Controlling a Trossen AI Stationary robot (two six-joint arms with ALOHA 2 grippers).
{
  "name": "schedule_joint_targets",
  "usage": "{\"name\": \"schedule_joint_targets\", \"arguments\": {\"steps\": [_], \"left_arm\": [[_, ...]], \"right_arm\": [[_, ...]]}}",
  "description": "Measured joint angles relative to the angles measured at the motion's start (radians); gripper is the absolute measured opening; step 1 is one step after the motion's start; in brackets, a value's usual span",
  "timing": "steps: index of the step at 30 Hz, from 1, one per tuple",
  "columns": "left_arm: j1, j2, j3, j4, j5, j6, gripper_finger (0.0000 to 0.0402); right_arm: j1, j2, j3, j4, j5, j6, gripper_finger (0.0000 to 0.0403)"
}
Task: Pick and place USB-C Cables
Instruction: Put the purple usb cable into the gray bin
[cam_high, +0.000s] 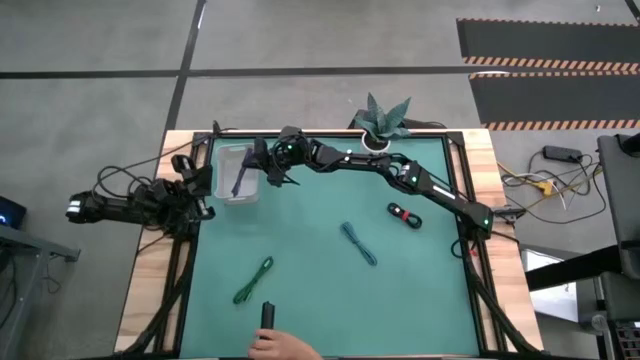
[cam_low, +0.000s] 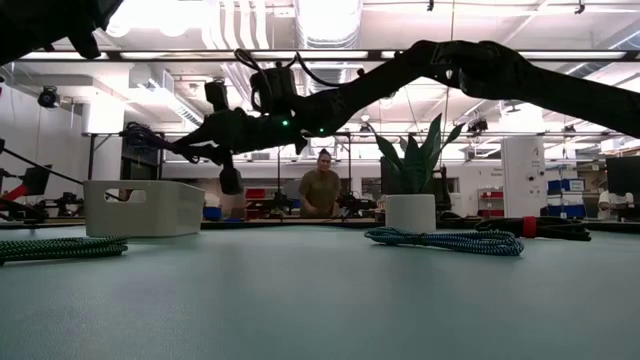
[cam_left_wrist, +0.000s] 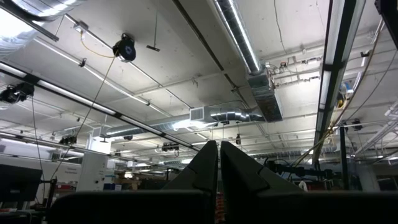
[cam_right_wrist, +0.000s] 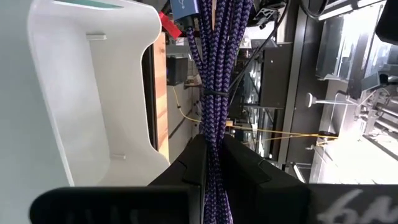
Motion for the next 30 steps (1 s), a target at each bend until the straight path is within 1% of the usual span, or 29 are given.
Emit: {"name": "schedule_joint_targets", "arguments": {"steps": [4, 6, 10, 12, 15, 20, 22, 24, 26, 30], "left_arm": [[0.0, 0.0, 0.0, 0.0, 0.0, 0.0, 0.0005], [0.0, 0.0, 0.0, 0.0, 0.0, 0.0, 0.0005], [0.0, 0.0, 0.0, 0.0, 0.0, 0.0, 0.0005], [0.0, 0.0, 0.0, 0.0, 0.0, 0.0, 0.0005], [0.0, 0.0, 0.0, 0.0, 0.0, 0.0, 0.0005], [0.0, 0.0, 0.0, 0.001, 0.0, 0.0, 0.0005], [0.0, 0.0, 0.0, 0.001, 0.0, 0.0, 0.0005], [0.0, 0.0, 0.0, 0.002, 0.0, 0.0, 0.0005], [0.0, 0.0, 0.0, 0.001, 0.0, 0.0, 0.0005], [0.0, 0.0, 0.0, 0.002, 0.0, 0.0, 0.0005]], "right_arm": [[0.006, 0.0, 0.0, -0.011, 0.009, 0.028, 0.0029], [0.018, 0.0, 0.0, -0.011, 0.034, 0.116, 0.0029], [0.044, 0.0, 0.022, -0.005, 0.126, 0.355, 0.0029], [0.049, 0.0, 0.04, -0.001, 0.144, 0.536, 0.0029], [0.049, 0.0, 0.06, 0.0, 0.157, 0.868, 0.0029], [0.049, 0.0, 0.061, 0.077, 0.163, 1.509, 0.0029], [0.053, -0.002, 0.059, 0.075, 0.196, 1.684, 0.0029], [0.062, 0.01, 0.058, 0.071, 0.242, 1.761, 0.0029], [0.074, 0.033, 0.055, 0.076, 0.314, 1.827, 0.0029], [0.098, 0.074, 0.053, 0.095, 0.434, 1.847, 0.0029]]}}
